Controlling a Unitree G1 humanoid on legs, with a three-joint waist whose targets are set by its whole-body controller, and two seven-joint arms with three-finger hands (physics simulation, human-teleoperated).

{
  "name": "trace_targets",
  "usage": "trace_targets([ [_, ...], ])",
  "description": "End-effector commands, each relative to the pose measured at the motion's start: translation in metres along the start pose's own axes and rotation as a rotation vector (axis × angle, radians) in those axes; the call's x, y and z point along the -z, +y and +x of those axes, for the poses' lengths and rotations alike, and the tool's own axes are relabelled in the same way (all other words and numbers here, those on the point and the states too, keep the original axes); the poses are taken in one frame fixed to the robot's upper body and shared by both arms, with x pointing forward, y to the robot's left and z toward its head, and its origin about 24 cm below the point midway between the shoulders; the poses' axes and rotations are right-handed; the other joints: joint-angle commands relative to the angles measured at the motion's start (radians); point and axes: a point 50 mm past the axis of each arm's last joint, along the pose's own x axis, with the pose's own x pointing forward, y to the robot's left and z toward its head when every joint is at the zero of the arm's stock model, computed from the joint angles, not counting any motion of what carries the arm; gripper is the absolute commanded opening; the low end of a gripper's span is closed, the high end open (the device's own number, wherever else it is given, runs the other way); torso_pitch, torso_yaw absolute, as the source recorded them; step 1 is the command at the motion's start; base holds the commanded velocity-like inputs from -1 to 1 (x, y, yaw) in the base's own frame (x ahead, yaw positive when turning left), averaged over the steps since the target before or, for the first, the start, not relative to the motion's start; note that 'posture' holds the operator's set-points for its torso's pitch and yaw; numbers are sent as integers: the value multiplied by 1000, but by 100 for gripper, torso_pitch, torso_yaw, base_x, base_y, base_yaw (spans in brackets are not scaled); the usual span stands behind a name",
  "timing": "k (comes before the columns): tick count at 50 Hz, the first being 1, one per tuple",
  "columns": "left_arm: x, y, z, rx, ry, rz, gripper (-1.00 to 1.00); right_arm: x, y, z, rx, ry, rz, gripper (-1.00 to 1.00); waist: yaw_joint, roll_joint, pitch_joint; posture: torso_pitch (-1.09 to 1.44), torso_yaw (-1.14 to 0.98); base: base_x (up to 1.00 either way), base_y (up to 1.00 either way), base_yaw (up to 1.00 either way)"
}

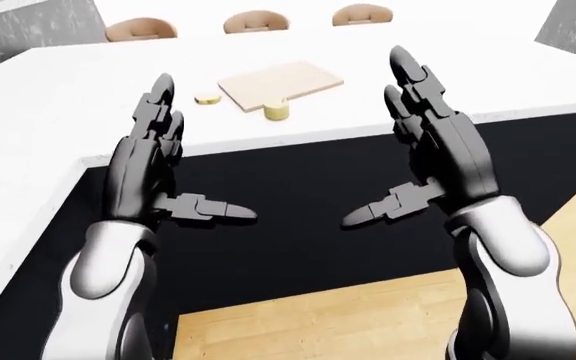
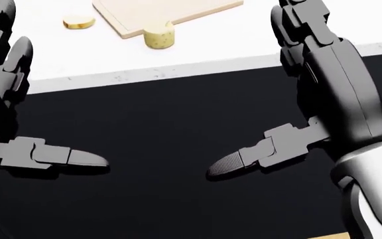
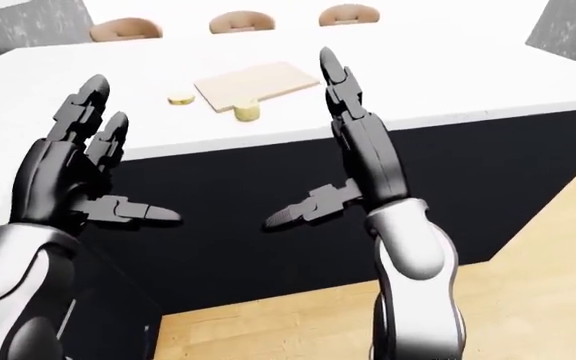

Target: Place the bread and cheese on the cutting board.

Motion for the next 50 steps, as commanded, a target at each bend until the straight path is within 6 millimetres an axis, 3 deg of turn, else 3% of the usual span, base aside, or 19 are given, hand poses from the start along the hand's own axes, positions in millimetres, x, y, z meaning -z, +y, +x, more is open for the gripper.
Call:
trace_targets([
  [1,-9,3,-1,-19,-56,16,100,-9,1,0,-1,-58,-12,100,1,33,-27,0,0,2,11,0],
  [2,-8,3,-1,-19,-55,15,100,-9,1,-1,-1,-58,-12,100,8,1,-23,0,0,2,13,0],
  [4,-8,2,-1,-19,-55,15,100,-9,0,-1,-1,-58,-12,100,7,1,-14,0,0,3,12,0],
  [11,-8,2,-2,-18,-56,16,100,-8,0,-1,0,-51,-10,100,6,-69,-11,0,0,3,11,0],
  [14,-8,2,-2,-18,-56,16,100,-9,0,0,0,-50,-9,100,7,-146,-30,0,0,4,10,0],
  [15,-8,2,-2,-17,-56,16,100,-8,0,0,-1,-50,-10,100,-2,-93,-16,0,0,7,9,0],
  [17,-8,2,-2,-17,-56,16,100,-8,1,0,-3,-52,-11,100,5,-112,-15,0,0,7,8,0],
  [23,-9,1,-1,-14,-59,16,100,-10,0,0,-7,-55,-17,100,8,-52,-2,0,0,7,8,0],
  [26,-9,1,-1,-14,-59,17,100,-10,0,0,-9,-55,-17,100,3,43,-25,0,0,7,8,0],
  [27,-9,1,-1,-15,-58,17,100,-10,0,1,-8,-53,-17,100,12,-3,-12,0,0,6,8,0],
  [28,-9,1,-1,-15,-59,18,100,-10,0,1,-10,-53,-15,100,5,11,-11,0,0,10,9,0],
  [35,-8,1,-1,-14,-59,18,100,-10,1,1,-11,-55,-16,100,10,-53,-2,0,0,14,8,0],
  [37,-8,1,-1,-15,-58,18,100,-10,1,1,-11,-55,-16,100,13,-87,-2,0,0,14,8,0],
  [39,-8,1,-1,-14,-58,19,100,-10,1,0,-14,-59,-17,100,13,-150,-23,0,0,14,8,0],
  [40,-8,1,-1,-14,-58,18,100,-10,1,0,-14,-59,-17,100,3,-99,-8,0,0,13,8,0],
  [41,-8,1,-1,-13,-58,19,100,-10,1,0,-15,-60,-16,100,13,-119,-10,0,0,13,8,0],
  [44,-7,1,-1,-13,-58,19,100,-10,2,-1,-17,-62,-17,100,11,-103,-13,0,0,14,8,0],
  [48,-7,1,-1,-14,-57,18,100,-9,2,-1,-18,-60,-16,100,6,-56,2,0,0,13,8,0],
  [50,-7,1,-2,-15,-57,18,100,-10,2,-2,-18,-61,-16,100,-1,-8,-4,0,0,14,7,0],
])
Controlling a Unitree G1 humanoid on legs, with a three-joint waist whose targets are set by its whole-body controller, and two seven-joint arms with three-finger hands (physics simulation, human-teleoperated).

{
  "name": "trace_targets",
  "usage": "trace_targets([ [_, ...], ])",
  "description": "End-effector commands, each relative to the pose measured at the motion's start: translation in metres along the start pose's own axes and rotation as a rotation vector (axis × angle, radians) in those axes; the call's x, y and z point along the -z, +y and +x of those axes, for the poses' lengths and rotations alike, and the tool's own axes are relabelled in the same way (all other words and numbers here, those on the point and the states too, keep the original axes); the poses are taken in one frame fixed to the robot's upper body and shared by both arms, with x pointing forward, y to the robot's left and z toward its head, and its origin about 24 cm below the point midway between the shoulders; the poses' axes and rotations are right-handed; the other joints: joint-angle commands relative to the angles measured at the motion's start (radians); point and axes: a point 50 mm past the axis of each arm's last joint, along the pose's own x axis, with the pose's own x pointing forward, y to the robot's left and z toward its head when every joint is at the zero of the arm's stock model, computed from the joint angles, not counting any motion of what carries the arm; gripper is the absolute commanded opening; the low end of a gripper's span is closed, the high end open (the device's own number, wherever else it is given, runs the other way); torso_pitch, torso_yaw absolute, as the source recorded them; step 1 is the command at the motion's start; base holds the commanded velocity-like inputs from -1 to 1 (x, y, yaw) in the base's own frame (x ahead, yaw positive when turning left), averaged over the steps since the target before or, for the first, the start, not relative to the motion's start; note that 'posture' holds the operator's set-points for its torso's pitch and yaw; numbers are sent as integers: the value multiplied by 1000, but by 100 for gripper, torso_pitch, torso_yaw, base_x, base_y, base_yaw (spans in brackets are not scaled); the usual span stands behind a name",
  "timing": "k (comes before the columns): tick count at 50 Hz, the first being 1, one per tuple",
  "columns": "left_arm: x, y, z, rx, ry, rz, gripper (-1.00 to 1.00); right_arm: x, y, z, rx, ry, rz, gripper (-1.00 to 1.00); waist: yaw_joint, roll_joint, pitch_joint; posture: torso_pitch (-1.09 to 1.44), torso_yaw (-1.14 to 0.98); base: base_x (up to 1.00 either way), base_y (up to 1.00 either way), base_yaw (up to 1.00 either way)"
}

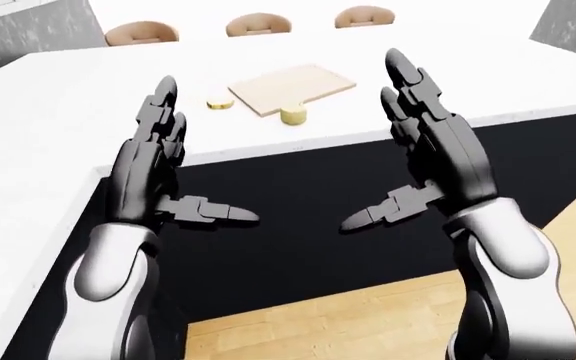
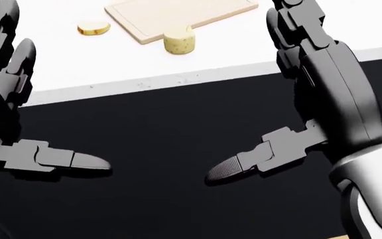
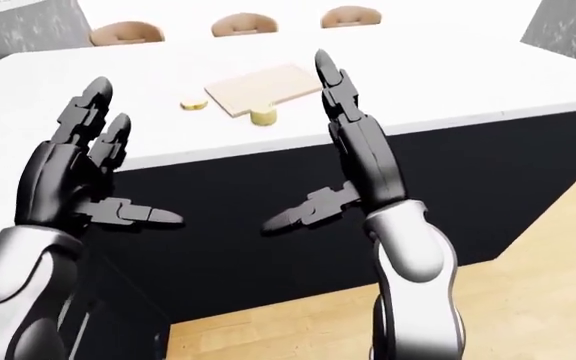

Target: Place the bread and cheese on the cutting board.

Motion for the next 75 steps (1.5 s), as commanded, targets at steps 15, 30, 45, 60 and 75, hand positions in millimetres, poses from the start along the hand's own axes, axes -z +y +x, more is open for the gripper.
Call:
trace_targets([
  [15,-9,2,-2,-16,-57,13,100,-9,0,0,6,-57,-13,100,9,-97,-19,0,0,14,8,0],
  [30,-8,2,-2,-15,-56,12,100,-9,0,0,3,-58,-13,100,12,-2,-17,0,0,14,8,0],
  [45,-12,0,-1,-8,-61,16,100,-12,-2,1,1,-61,-17,100,12,-98,-22,0,0,14,8,0],
  [60,-9,1,-2,-11,-57,15,100,-11,0,0,0,-60,-13,100,15,-41,-17,0,0,14,8,0],
  [75,-7,0,-2,-11,-55,15,100,-9,0,-1,3,-59,-10,100,6,-45,-10,0,0,14,8,0],
])
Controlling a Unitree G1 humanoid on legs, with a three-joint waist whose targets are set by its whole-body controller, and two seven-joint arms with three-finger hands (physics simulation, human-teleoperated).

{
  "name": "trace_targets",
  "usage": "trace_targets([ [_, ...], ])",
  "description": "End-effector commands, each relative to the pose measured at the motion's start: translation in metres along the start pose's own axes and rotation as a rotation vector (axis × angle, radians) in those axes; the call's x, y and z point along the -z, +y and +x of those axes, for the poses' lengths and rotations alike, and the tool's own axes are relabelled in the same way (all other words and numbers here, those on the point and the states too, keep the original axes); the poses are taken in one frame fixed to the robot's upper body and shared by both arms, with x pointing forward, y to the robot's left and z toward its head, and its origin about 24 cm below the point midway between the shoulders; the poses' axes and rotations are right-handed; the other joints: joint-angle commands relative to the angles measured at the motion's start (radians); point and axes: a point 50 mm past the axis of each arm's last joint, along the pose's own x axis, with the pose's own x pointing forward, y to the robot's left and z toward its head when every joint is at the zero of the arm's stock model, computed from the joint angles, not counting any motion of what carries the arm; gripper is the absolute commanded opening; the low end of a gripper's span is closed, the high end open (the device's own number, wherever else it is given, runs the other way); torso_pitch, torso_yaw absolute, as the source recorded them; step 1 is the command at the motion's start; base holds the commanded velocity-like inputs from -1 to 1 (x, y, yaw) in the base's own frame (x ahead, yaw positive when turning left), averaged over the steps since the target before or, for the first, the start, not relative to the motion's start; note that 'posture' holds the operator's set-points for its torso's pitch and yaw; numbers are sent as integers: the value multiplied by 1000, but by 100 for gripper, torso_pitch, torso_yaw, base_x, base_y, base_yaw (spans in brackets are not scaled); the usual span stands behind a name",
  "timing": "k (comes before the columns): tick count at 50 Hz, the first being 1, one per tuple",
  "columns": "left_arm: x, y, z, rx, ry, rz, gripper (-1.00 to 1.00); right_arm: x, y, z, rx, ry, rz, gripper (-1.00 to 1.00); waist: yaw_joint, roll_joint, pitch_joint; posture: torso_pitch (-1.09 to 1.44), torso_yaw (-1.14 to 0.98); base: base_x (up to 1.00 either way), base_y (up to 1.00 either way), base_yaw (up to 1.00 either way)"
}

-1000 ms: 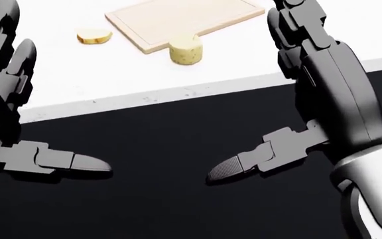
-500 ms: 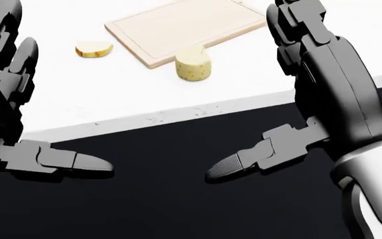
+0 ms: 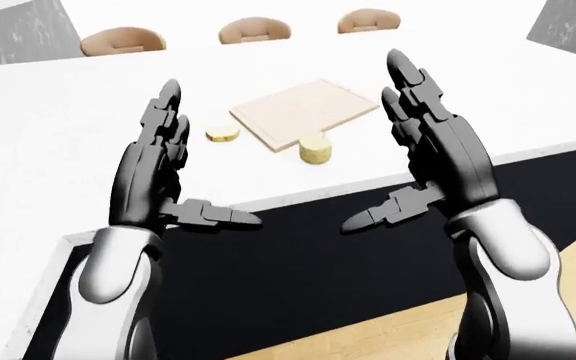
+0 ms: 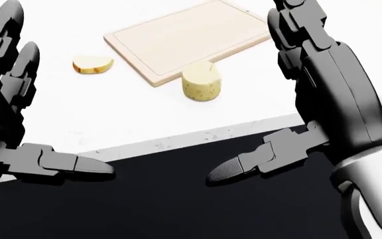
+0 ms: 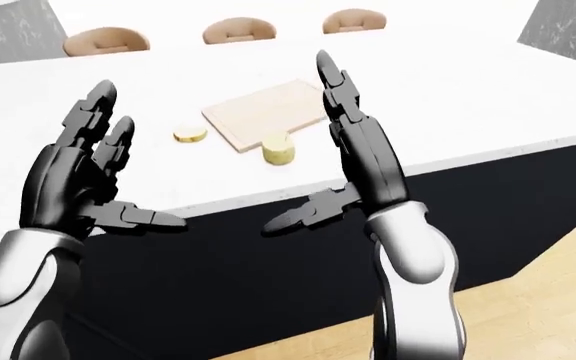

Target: Place the bread and cheese on the cutting board.

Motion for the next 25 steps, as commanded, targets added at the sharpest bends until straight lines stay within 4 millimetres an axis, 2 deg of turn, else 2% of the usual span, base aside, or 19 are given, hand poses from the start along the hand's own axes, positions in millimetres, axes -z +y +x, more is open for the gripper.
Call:
trace_targets([
  [1,-9,3,-1,-19,-57,16,100,-9,0,0,0,-57,-12,100,1,10,-16,0,0,13,8,0],
  [2,-9,3,-1,-19,-57,16,100,-9,0,0,1,-57,-12,100,-2,46,-28,0,0,14,8,0],
  [3,-9,2,-1,-19,-57,17,100,-9,0,0,2,-57,-10,100,-7,51,-41,0,0,14,8,0],
  [4,-10,2,-1,-19,-59,17,100,-8,0,0,1,-55,-11,100,7,34,-25,0,0,14,7,0],
  [5,-10,2,-1,-19,-59,15,100,-9,0,0,1,-55,-12,100,2,42,-17,0,0,13,9,0],
  [7,-9,3,-1,-20,-57,14,100,-9,0,0,1,-55,-13,100,9,23,-23,0,0,14,7,0],
  [11,-8,5,-1,-24,-56,12,100,-9,2,1,-3,-55,-12,100,11,-12,-18,0,0,13,8,0],
  [13,-8,5,-1,-23,-56,12,100,-10,2,1,-3,-55,-12,100,14,-39,-17,0,0,14,8,0],
  [14,-9,4,-1,-21,-57,12,100,-10,1,1,-2,-55,-13,100,16,-59,-19,0,0,13,8,0],
  [15,-9,4,-1,-20,-57,12,100,-11,1,1,-2,-56,-13,100,18,-89,-28,0,0,13,8,0],
  [16,-10,3,-1,-20,-58,13,100,-11,1,1,-2,-56,-13,100,23,-91,-37,0,0,14,8,0],
  [17,-10,3,-1,-19,-59,13,100,-11,1,1,-2,-56,-13,100,10,-70,-25,0,0,13,9,0],
  [18,-10,3,-1,-19,-58,14,100,-10,1,1,-3,-56,-13,100,15,-83,-21,0,0,13,9,0],
  [20,-10,3,-1,-19,-59,15,100,-11,1,1,-3,-57,-13,100,10,-76,-24,0,0,14,7,0],
  [25,-12,3,-1,-18,-61,15,100,-13,0,2,-6,-59,-15,100,7,-26,-9,0,0,14,8,0],
])
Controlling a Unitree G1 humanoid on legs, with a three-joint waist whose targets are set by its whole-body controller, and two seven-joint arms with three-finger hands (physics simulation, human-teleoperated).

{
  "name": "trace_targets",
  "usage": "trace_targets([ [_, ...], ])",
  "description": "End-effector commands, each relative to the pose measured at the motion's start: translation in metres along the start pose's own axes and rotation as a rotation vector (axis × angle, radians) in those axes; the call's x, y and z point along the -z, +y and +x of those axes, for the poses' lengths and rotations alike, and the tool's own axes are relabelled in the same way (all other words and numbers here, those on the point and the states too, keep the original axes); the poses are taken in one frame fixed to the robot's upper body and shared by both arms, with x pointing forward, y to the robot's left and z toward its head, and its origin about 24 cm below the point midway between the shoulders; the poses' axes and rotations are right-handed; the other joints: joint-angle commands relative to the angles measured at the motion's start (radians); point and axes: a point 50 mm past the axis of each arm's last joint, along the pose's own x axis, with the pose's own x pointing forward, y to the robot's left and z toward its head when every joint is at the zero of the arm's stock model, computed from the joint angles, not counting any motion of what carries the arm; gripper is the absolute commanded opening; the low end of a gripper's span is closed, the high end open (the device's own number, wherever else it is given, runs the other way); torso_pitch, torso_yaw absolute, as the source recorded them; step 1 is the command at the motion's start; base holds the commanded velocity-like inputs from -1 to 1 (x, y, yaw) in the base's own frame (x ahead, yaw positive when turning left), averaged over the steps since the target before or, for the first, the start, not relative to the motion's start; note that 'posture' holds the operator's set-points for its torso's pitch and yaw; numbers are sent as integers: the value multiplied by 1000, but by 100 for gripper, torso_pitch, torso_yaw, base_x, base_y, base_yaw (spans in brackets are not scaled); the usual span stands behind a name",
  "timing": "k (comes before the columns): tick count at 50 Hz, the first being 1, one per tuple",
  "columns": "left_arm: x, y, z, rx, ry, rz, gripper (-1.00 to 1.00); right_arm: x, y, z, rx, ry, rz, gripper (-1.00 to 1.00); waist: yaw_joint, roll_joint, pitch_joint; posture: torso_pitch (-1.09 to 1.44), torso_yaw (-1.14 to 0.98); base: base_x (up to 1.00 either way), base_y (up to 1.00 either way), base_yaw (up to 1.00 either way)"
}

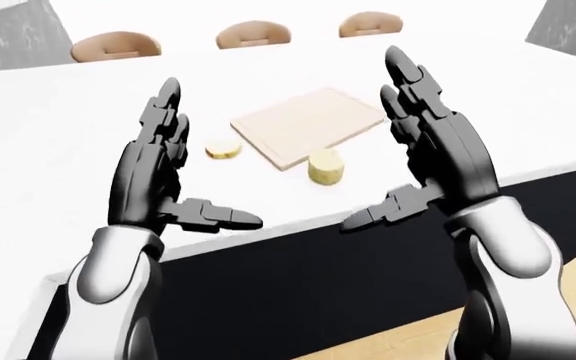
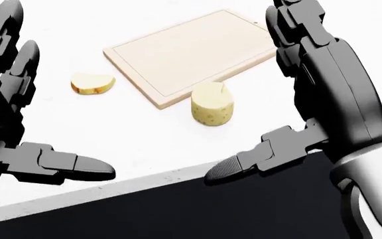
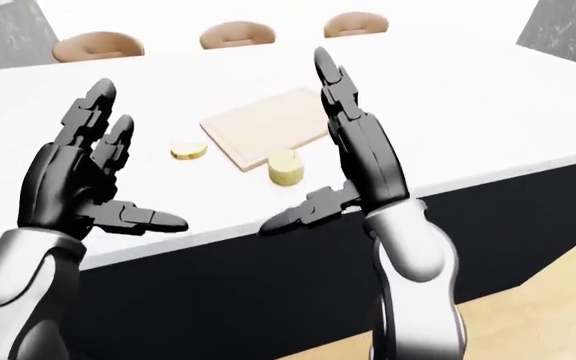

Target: Place the bread and cheese on the cutting board.

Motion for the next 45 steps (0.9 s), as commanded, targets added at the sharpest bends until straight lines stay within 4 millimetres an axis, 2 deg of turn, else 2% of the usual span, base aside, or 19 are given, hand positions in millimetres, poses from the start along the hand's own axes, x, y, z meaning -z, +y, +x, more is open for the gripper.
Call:
trace_targets([
  [1,-10,3,-1,-19,-59,17,100,-10,0,0,0,-57,-14,100,1,5,-13,0,0,13,8,0],
  [2,-11,3,-1,-19,-59,16,100,-10,0,0,-1,-58,-14,100,-3,31,-20,0,0,14,8,0],
  [3,-11,3,-1,-19,-60,17,100,-10,0,0,-1,-59,-14,100,-4,70,-33,0,0,14,8,0],
  [4,-12,3,-1,-19,-61,16,100,-11,0,0,-1,-60,-14,100,2,47,-32,0,0,14,8,0],
  [6,-11,3,-1,-19,-61,17,100,-12,0,0,-1,-63,-14,100,4,50,-18,0,0,14,8,0],
  [9,-10,3,-1,-20,-60,17,100,-11,0,-1,-2,-60,-14,100,9,23,-25,0,0,13,8,0],
  [12,-10,3,-1,-21,-59,16,100,-10,1,-1,-1,-60,-12,100,10,-4,-18,0,0,14,8,0],
  [14,-9,3,-1,-21,-58,16,100,-9,1,0,-2,-59,-12,100,14,-34,-17,0,0,14,8,0],
  [16,-8,4,-1,-22,-58,14,100,-10,1,-1,-2,-59,-11,100,15,-92,-34,0,0,13,8,0],
  [17,-8,4,-1,-23,-57,14,100,-10,1,-1,-1,-59,-11,100,7,-52,-27,0,0,14,8,0],
  [19,-8,4,-1,-23,-57,14,100,-10,1,-1,-1,-59,-10,100,7,-70,-26,0,0,14,8,0],
  [21,-8,4,-2,-23,-57,14,100,-9,1,-1,-1,-59,-9,100,6,-60,-30,0,0,14,8,0],
  [24,-8,4,-2,-23,-57,14,100,-9,1,-2,-6,-60,0,100,7,-37,-15,0,0,13,6,0],
  [25,-8,4,-2,-23,-57,14,100,-9,1,-3,-7,-59,0,100,0,-21,-3,0,0,0,0,0],
  [26,-9,3,-2,-22,-57,14,100,-9,2,-3,-8,-64,-4,100,-6,-14,-10,0,0,0,0,0],
  [28,-10,3,-2,-21,-58,13,100,-10,1,-3,-5,-68,-2,100,-15,43,-30,0,0,0,0,0],
  [29,-10,3,-2,-21,-59,13,100,-11,0,-3,-2,-71,-2,100,-11,2,-14,0,0,0,0,0],
  [34,-9,4,-3,-23,-59,11,100,-12,-1,-2,10,-70,4,100,6,-25,-30,0,0,0,0,0],
  [45,-10,5,-1,-24,-60,13,100,-9,-5,3,17,-42,-6,100,11,-25,-37,0,0,0,0,0],
])
